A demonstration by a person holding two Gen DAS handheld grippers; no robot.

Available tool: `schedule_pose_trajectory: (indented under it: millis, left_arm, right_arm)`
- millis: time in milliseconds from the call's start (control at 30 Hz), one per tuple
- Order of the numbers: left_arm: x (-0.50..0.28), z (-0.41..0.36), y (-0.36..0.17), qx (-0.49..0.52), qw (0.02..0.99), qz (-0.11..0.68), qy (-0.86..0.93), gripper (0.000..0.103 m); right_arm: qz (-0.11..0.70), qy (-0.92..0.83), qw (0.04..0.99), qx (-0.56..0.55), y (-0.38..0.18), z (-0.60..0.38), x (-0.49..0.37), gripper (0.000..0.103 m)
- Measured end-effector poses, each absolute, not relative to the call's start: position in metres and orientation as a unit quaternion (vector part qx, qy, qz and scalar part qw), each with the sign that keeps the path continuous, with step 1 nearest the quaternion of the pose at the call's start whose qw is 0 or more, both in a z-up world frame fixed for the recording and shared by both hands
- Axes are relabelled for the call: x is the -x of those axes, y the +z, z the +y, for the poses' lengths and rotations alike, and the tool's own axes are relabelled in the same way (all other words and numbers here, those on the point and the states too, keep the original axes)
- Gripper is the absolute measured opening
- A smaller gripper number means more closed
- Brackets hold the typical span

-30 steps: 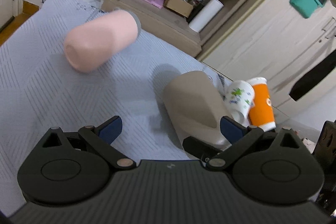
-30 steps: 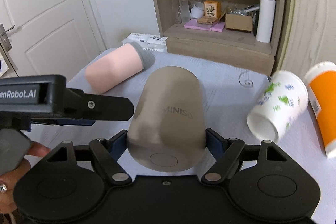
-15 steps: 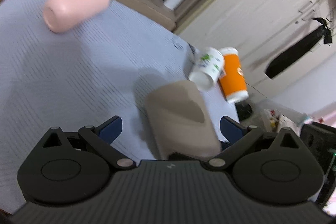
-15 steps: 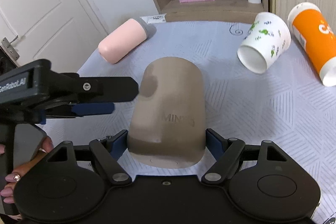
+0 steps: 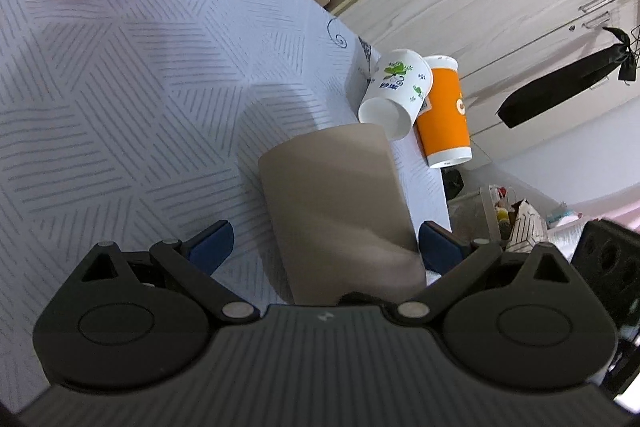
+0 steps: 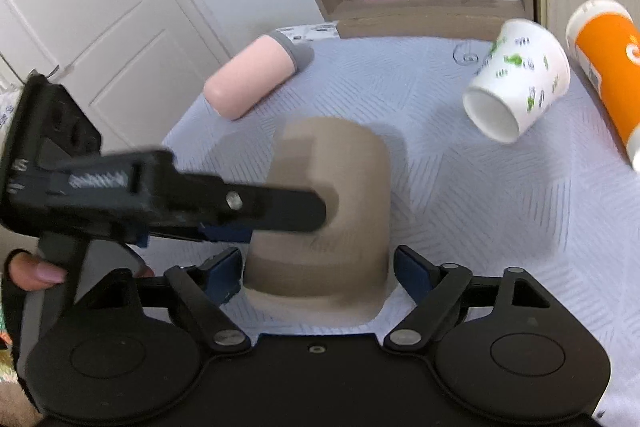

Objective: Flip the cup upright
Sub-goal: 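Lift and rotate the tumbler upright with the right tool while the left tool steadies it, then lower the upright tumbler onto the table and open the right tool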

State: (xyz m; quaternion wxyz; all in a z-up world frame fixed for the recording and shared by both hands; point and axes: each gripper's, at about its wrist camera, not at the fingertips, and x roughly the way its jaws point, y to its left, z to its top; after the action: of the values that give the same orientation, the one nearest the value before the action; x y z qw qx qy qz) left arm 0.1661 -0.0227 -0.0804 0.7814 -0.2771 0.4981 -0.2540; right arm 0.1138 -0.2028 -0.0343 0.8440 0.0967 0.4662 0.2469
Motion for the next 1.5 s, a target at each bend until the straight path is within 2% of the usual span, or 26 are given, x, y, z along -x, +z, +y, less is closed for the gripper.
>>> schedule_pose_trajectory:
  millis: [300,600,667,967,1500]
  left_arm:
    - [-0.17,-0.022,-0.081,0.28,0.778,0.498,-0.262,0.1]
    - [-0.176,-0.012,-0.091,0.338,0.745,0.504,-0.276,0.081]
    - [-0.175,-0.013,-0.09,0.338,0.747,0.501,-0.278,0.078]
    - [-0.165,-0.024,-0.076,0.286,0.779,0.478,-0.289,0.077]
    - [-0.143,-0.033,-0.04,0.173,0.846,0.401,-0.306,0.076]
  right_arm:
    - [0.483,0.28,0.826,-0.076,-0.033,-0.2,-0.13,0.09]
    - [0.5,0.281,0.815,-0.085,-0.037,-0.195,-0.145,0.09]
    - [0.503,0.28,0.813,-0.087,-0.037,-0.196,-0.145,0.086]
    - [0.491,0.268,0.826,-0.068,-0.031,-0.193,-0.135,0.084]
    - [0.407,0.272,0.872,0.003,-0.017,-0.185,-0.109,0.083]
